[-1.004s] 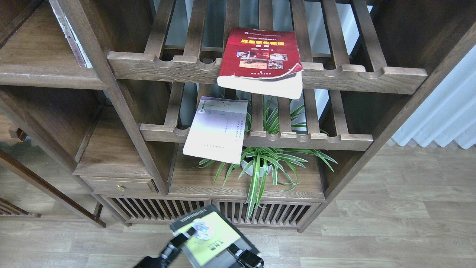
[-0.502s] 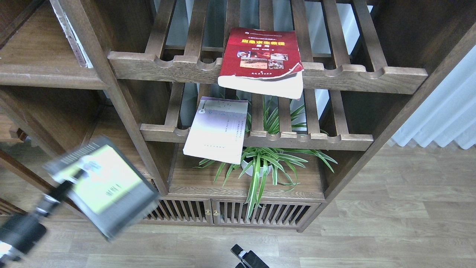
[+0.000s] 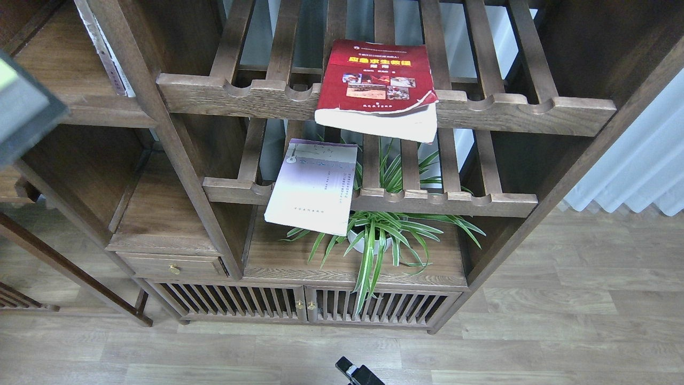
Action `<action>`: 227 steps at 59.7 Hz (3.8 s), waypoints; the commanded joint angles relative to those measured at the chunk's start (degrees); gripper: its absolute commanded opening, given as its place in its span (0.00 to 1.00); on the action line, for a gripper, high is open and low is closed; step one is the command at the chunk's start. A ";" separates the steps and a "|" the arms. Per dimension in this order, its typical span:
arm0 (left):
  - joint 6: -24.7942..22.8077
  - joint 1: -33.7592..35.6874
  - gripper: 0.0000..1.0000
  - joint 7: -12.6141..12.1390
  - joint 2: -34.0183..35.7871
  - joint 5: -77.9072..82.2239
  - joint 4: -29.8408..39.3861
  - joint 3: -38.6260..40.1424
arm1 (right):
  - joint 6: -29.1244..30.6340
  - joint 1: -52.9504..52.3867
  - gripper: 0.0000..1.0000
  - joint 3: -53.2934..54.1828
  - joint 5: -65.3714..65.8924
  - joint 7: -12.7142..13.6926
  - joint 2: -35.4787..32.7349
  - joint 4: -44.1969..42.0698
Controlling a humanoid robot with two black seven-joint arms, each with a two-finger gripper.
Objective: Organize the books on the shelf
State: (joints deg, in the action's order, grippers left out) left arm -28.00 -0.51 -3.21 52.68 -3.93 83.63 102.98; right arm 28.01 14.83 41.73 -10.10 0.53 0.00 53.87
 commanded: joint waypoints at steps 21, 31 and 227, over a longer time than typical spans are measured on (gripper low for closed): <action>0.00 34.79 0.07 -7.59 -16.03 40.39 -10.95 -0.59 | -0.01 0.64 1.00 0.01 -0.09 -0.18 0.00 -0.09; 0.00 44.80 0.07 -7.68 -19.19 47.60 -16.04 -5.50 | -0.01 0.82 1.00 0.01 -0.09 -0.18 0.00 -0.09; 0.00 -11.53 1.00 -8.04 -33.34 10.87 -24.83 -4.63 | -0.01 -24.49 1.00 2.48 -5.10 -9.41 0.00 2.90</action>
State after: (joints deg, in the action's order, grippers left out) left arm -28.00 -12.01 -11.25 19.29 6.97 58.80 98.34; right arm 28.00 -8.00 44.30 -14.94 -8.70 0.00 57.33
